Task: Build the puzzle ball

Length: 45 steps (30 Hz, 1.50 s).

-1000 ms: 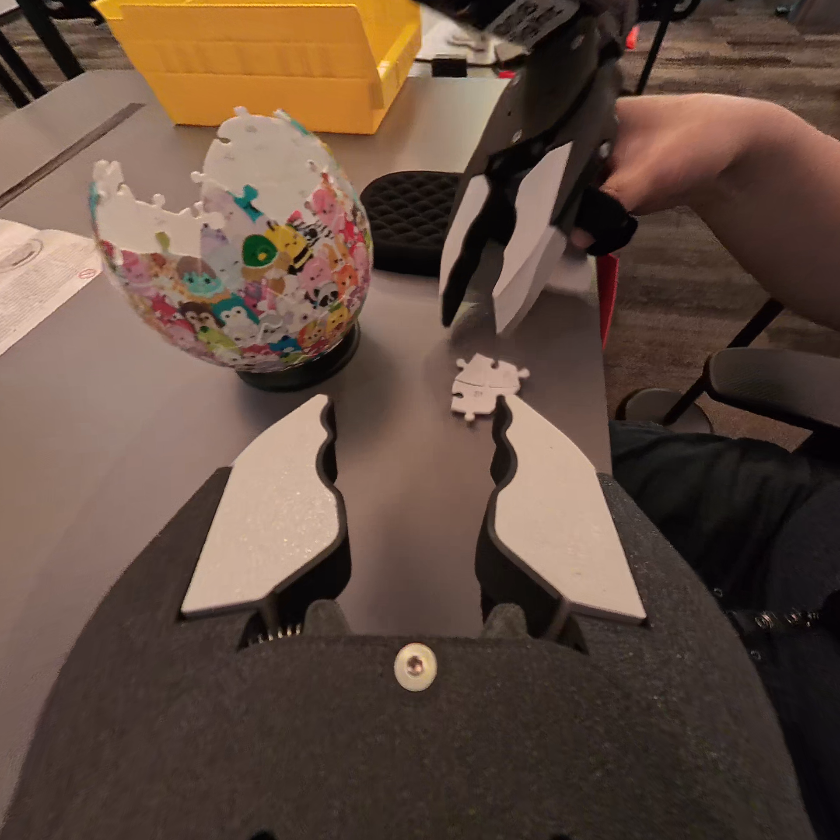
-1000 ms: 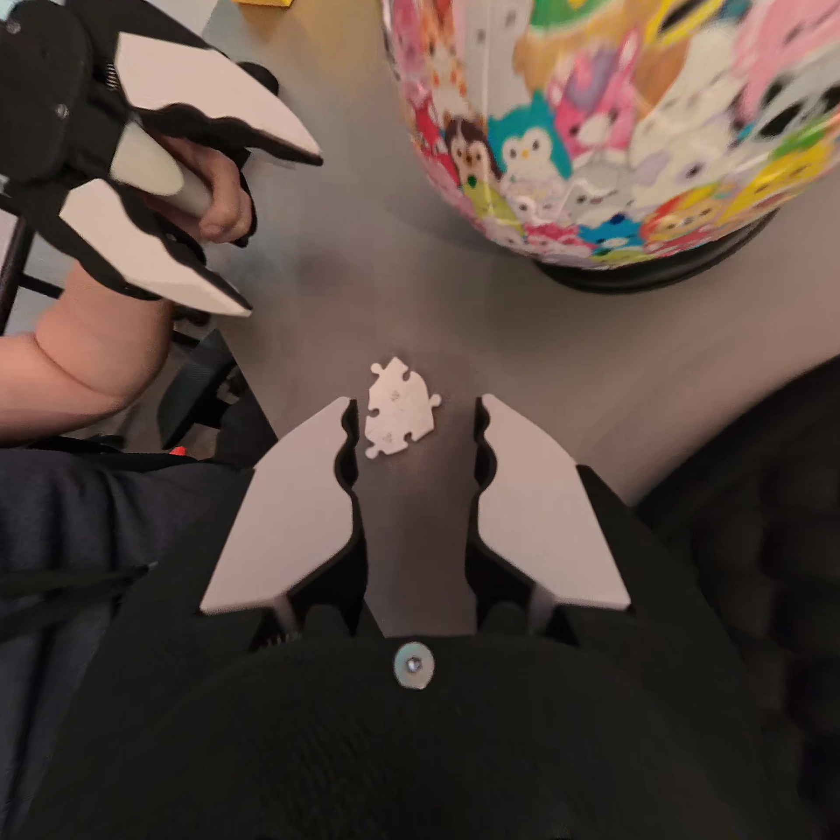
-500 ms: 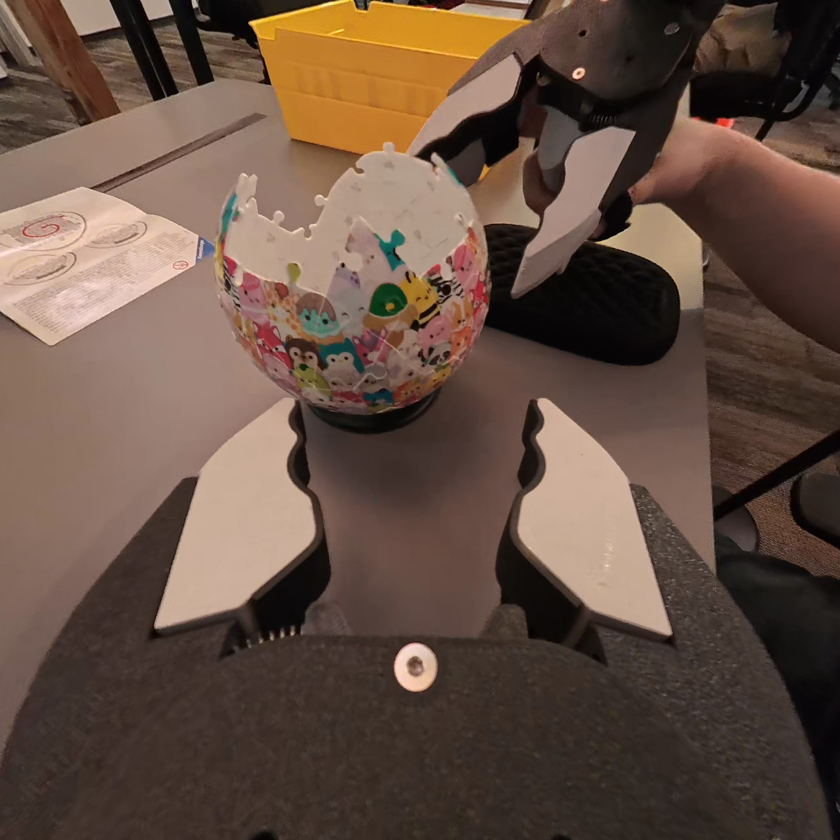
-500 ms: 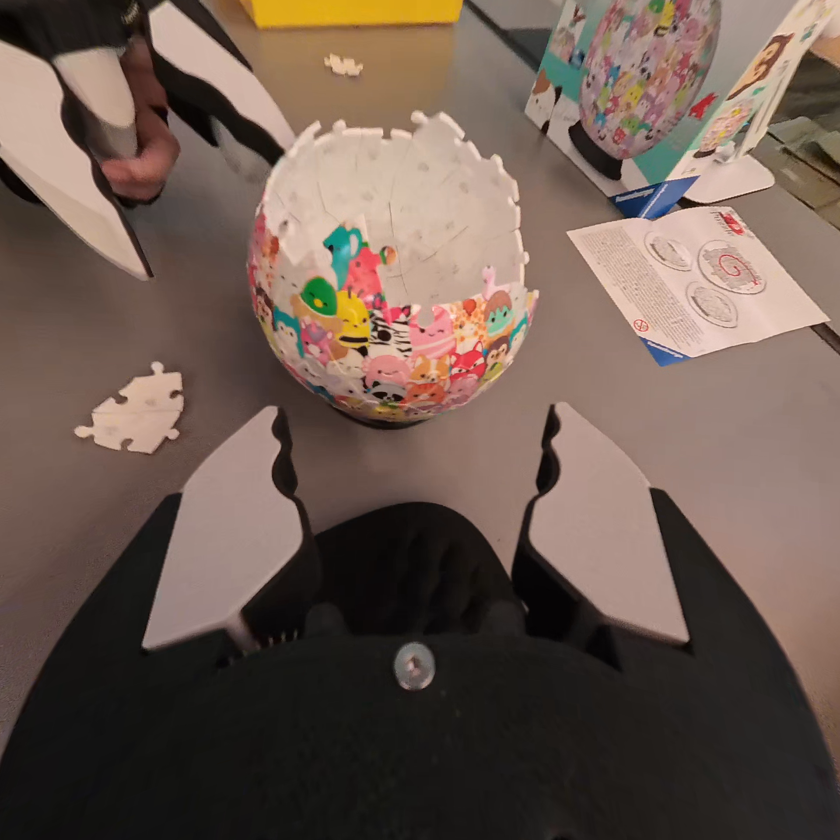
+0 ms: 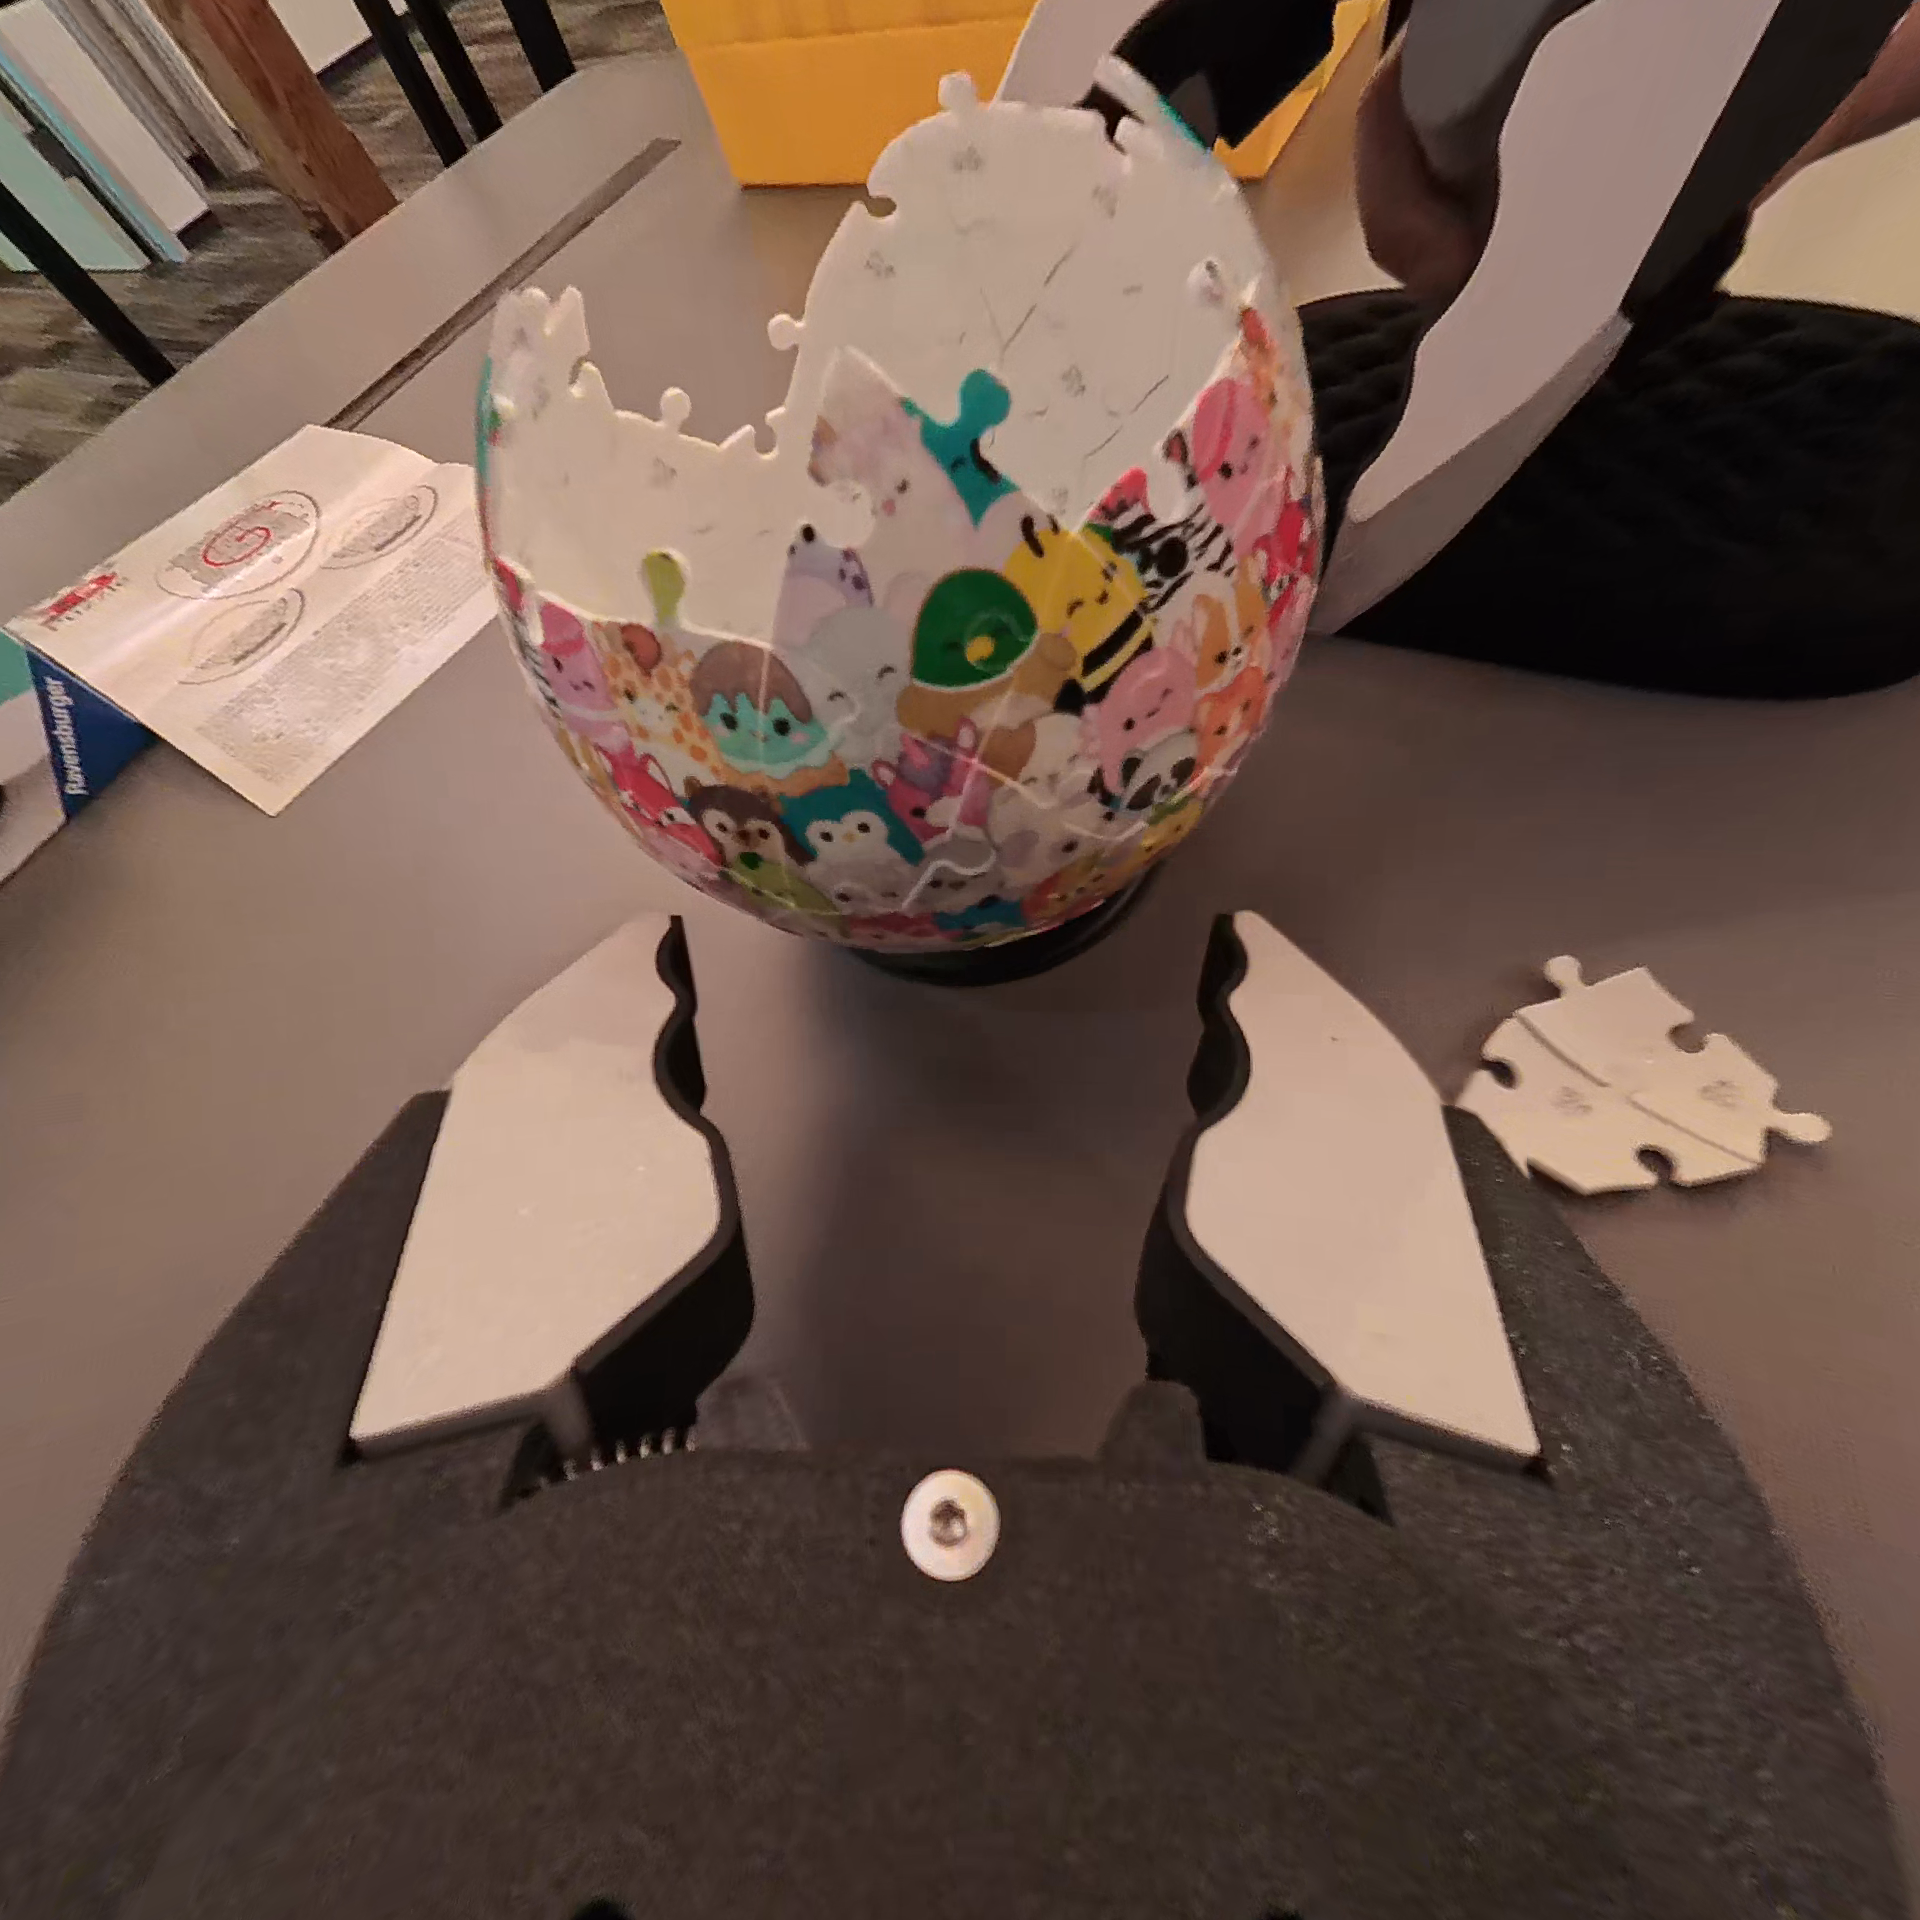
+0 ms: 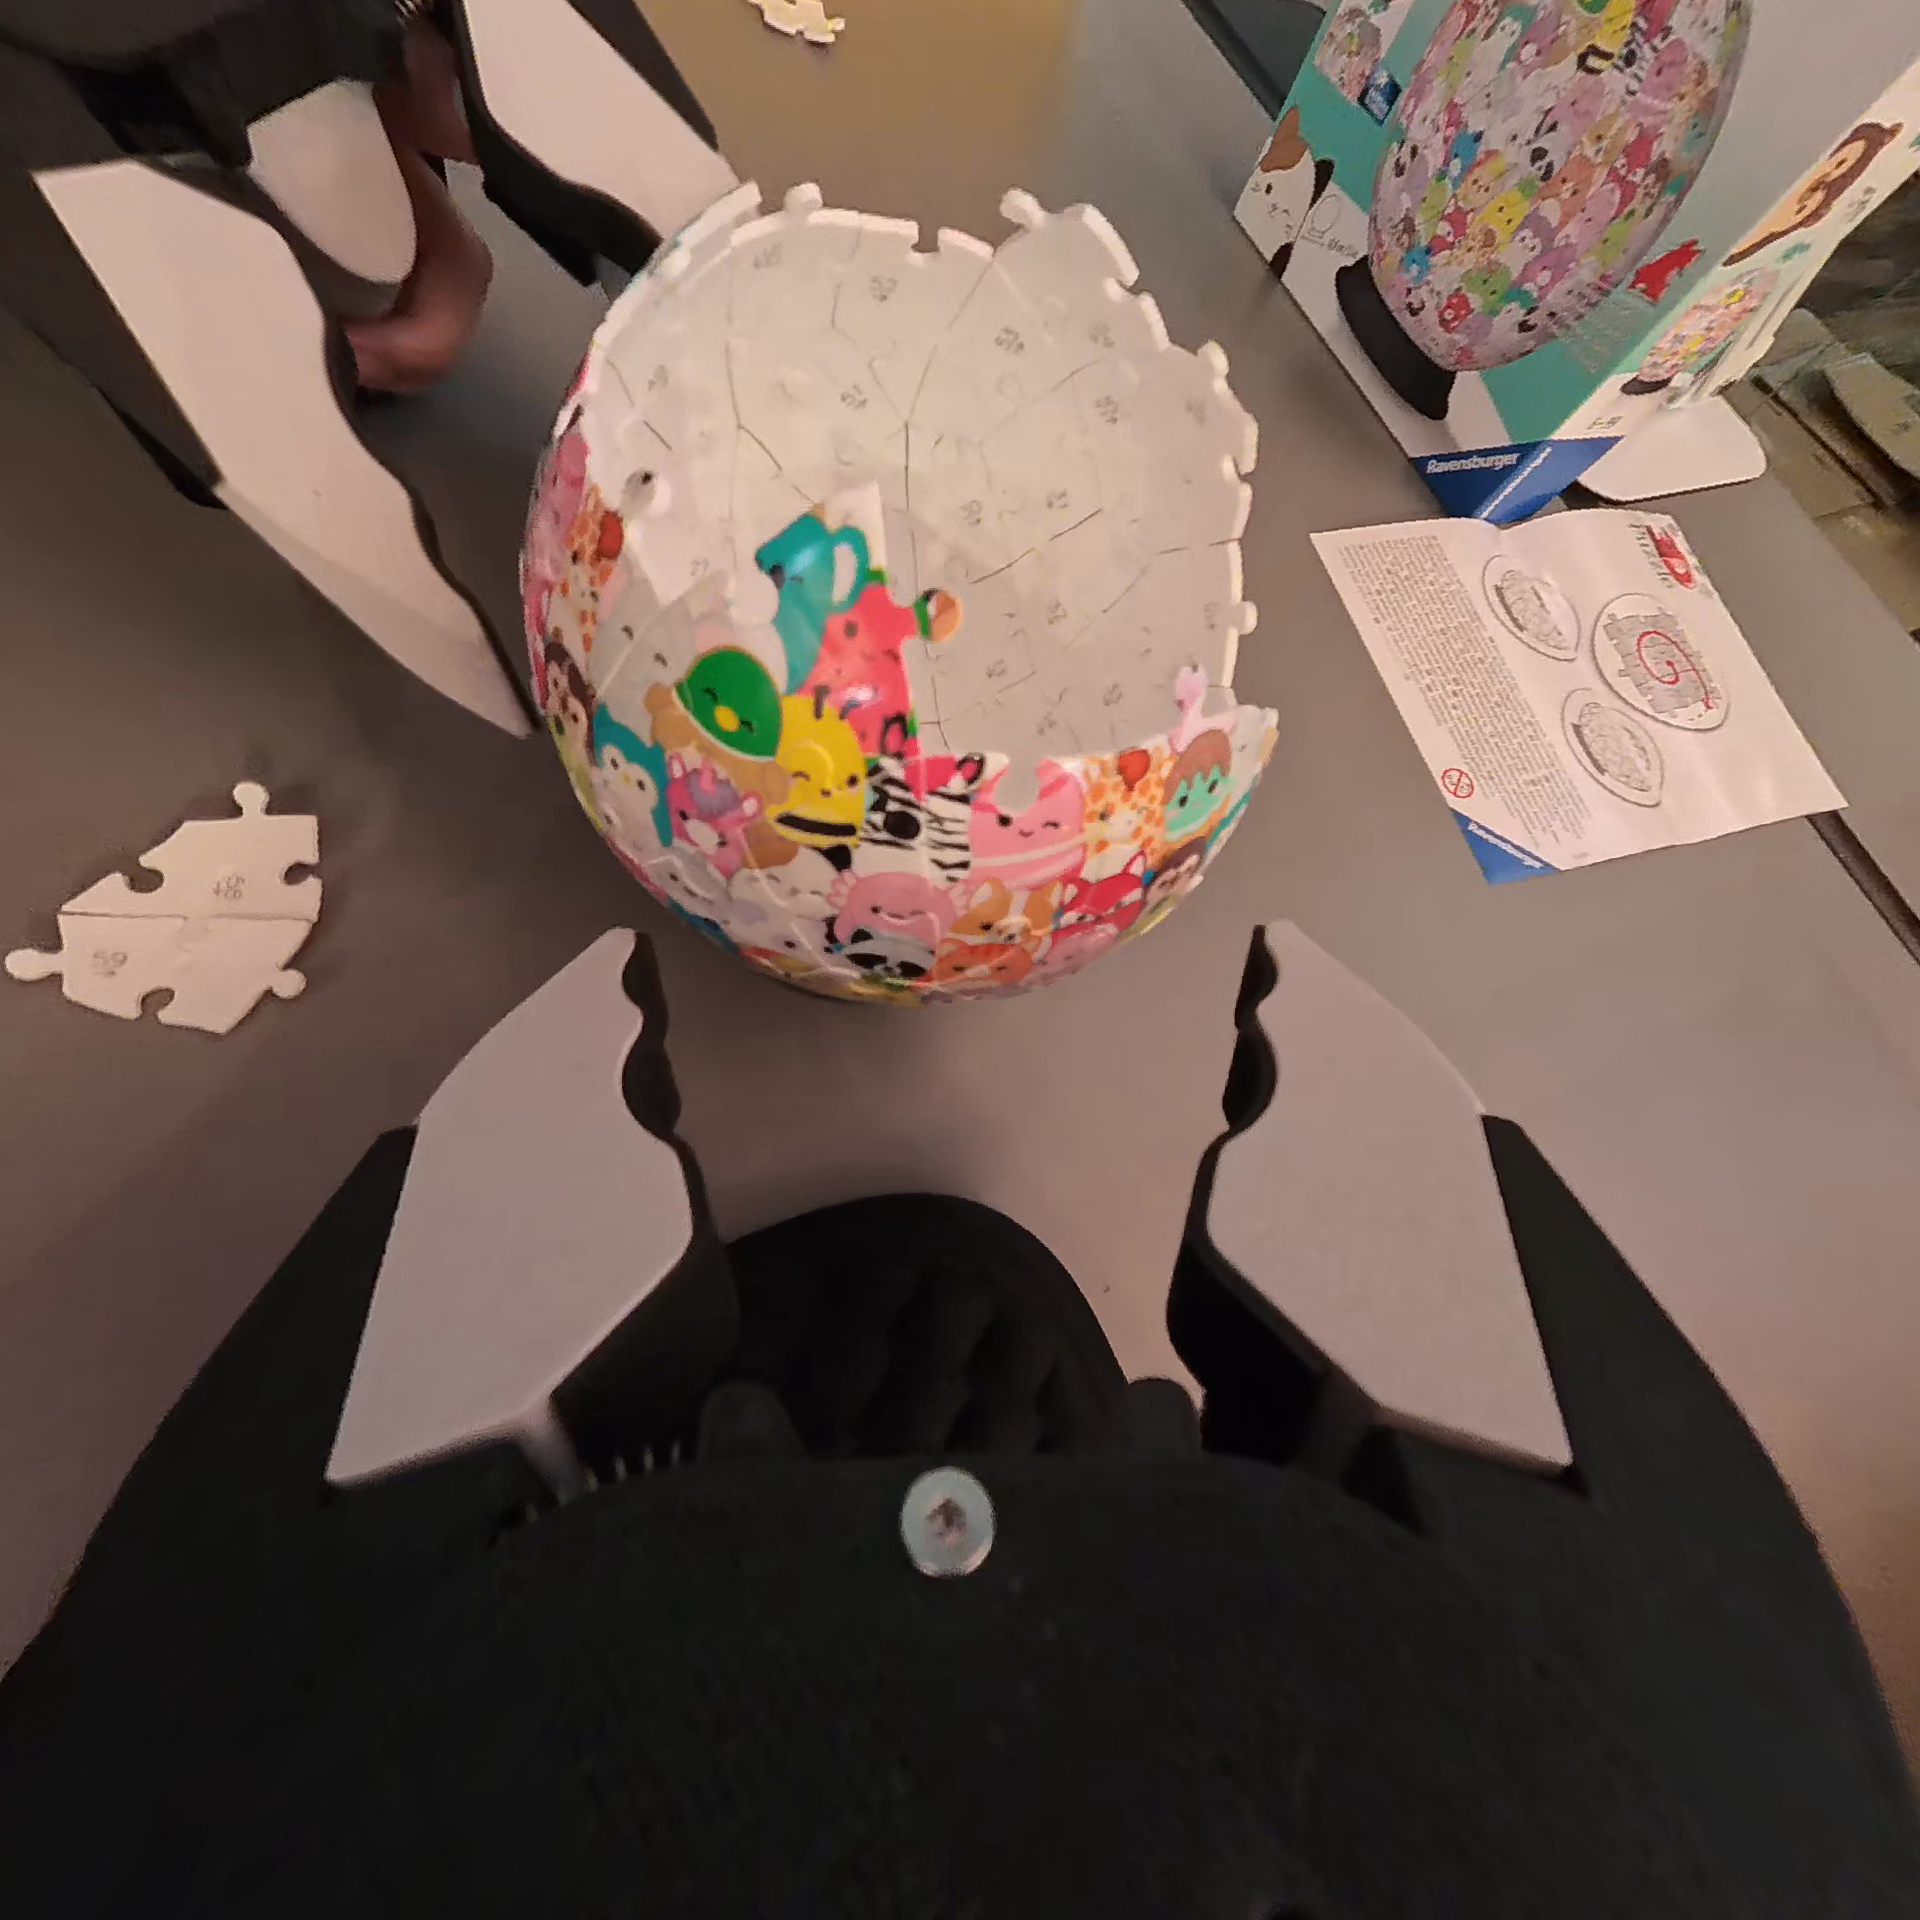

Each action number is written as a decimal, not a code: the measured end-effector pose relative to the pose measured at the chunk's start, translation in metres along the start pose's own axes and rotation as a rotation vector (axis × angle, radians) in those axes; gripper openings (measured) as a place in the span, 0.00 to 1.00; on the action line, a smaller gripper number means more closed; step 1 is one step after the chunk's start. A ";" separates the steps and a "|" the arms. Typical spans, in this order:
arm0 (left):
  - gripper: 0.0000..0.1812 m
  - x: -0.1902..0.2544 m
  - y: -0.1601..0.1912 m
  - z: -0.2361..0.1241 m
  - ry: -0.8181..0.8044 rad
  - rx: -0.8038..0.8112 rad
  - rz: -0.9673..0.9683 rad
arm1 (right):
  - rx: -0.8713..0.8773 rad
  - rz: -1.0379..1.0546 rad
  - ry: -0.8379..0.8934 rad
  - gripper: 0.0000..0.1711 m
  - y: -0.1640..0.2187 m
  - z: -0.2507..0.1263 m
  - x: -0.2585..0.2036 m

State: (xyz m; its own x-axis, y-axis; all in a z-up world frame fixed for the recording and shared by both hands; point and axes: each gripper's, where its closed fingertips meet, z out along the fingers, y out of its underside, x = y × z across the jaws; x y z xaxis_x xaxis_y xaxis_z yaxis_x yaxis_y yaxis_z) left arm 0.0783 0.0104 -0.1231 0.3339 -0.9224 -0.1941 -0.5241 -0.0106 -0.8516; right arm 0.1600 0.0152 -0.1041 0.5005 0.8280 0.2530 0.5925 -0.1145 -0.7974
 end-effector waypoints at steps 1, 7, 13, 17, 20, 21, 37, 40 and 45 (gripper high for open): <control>0.51 0.000 0.000 0.001 0.002 -0.004 0.011 | 0.005 0.000 0.010 0.60 -0.001 0.000 0.000; 0.48 -0.002 -0.003 0.005 0.001 0.010 0.022 | 0.023 0.028 0.022 0.58 -0.003 0.002 -0.004; 0.46 -0.007 -0.009 0.002 -0.009 0.042 0.003 | 0.034 0.085 0.025 0.59 -0.006 0.006 -0.008; 0.46 -0.008 -0.010 -0.001 -0.010 0.042 0.017 | 0.028 0.146 0.033 0.59 -0.006 0.008 -0.010; 0.47 -0.007 -0.012 -0.003 0.004 0.038 0.023 | 0.010 0.195 0.035 0.59 -0.005 0.008 -0.013; 0.47 -0.006 -0.013 -0.004 0.010 0.036 0.027 | 0.004 0.219 0.033 0.60 -0.005 0.008 -0.015; 0.47 -0.008 -0.024 -0.016 0.107 -0.004 0.063 | -0.020 0.495 -0.020 0.60 -0.006 0.010 -0.030; 0.47 -0.007 -0.024 -0.018 0.117 0.035 0.060 | 0.015 0.511 -0.025 0.61 -0.009 0.009 -0.029; 0.49 -0.008 -0.014 -0.014 0.155 0.069 0.121 | 0.026 0.469 0.079 0.61 -0.006 -0.003 -0.025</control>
State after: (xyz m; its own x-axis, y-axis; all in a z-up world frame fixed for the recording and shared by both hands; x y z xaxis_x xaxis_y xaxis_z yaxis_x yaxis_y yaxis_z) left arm 0.0719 0.0124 -0.1025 0.1451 -0.9637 -0.2242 -0.4961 0.1252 -0.8592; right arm 0.1456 -0.0059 -0.1040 0.7574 0.6456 -0.0976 0.2756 -0.4516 -0.8486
